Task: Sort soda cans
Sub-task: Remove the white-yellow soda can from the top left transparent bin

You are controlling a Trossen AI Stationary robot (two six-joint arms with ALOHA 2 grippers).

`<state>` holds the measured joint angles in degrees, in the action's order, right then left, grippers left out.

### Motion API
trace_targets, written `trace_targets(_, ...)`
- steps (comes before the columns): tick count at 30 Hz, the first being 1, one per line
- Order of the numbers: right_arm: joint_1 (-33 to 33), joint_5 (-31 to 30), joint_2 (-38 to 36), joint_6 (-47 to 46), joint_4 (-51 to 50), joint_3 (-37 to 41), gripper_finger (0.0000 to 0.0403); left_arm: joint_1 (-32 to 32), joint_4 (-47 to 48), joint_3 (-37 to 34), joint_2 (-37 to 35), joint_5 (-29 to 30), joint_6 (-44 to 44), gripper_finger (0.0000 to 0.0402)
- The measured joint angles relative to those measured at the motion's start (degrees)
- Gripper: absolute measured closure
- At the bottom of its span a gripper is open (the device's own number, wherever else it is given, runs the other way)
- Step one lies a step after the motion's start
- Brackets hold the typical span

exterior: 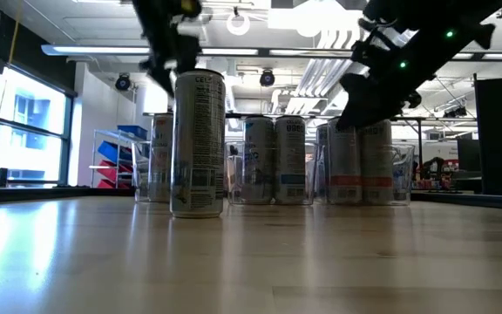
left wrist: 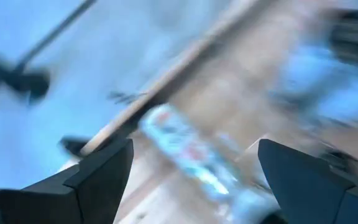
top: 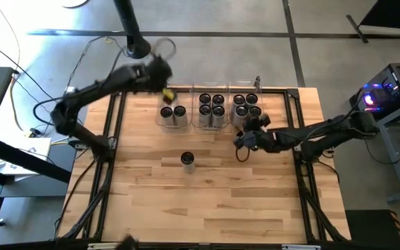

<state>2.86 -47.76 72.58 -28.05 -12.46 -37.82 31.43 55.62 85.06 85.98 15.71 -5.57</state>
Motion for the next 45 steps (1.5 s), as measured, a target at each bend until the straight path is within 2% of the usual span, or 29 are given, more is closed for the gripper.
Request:
trace_targets(3,-3.11,-0.01,0.0,1.55,0.58,0.0,0.0155,9.55,-1.93,0.05,3.89,-6.37,-2.1,0.0065)
trace_targets(6,-5.82,0.03,0.0,1.31,1.08,0.0,0.0155,12.87,-3.14,0.16,8.91,-10.47,-4.35,0.0072)
trace_targets(10,-8.05,0.02,0.0,1.15,1.59,0.0,0.0155,11.71,-1.25,5.04,17.0,-7.32,-4.36,0.0083)
trace_targets(14,-9.03,0.56,0.0,1.35,1.54,0.0,0.0155,10.99,5.83,13.62,25.77,-4.85,-4.53,0.0091)
trace_targets(18,-9.23,1.24,-0.02,1.55,1.46,0.0,0.0155,10.91,11.69,19.58,31.33,-4.57,-5.89,0.0092)
trace_targets(24,-9.21,1.29,-0.02,1.13,1.15,0.0,0.0155,11.19,15.69,20.69,34.42,-4.57,-11.25,0.0092)
trace_targets(28,-9.21,1.54,-0.02,1.11,1.15,0.0,0.0155,11.74,16.34,20.63,35.7,-7.3,-16.12,0.0092)
trace_targets(31,-9.2,1.55,-0.02,1.11,1.15,0.02,0.0155,11.75,16.06,20.63,36.72,-7.2,-16.51,0.0092)
trace_targets(36,-8.75,1.7,-0.02,1.11,1.1,0.02,0.0155,11.72,15.94,20.63,38.95,-2.39,-16.93,0.0092)
trace_targets(45,-6.48,1.72,-0.02,1.1,1.04,0.09,0.0155,11.84,14.02,20.84,43.23,-4.23,-17.06,0.0092)
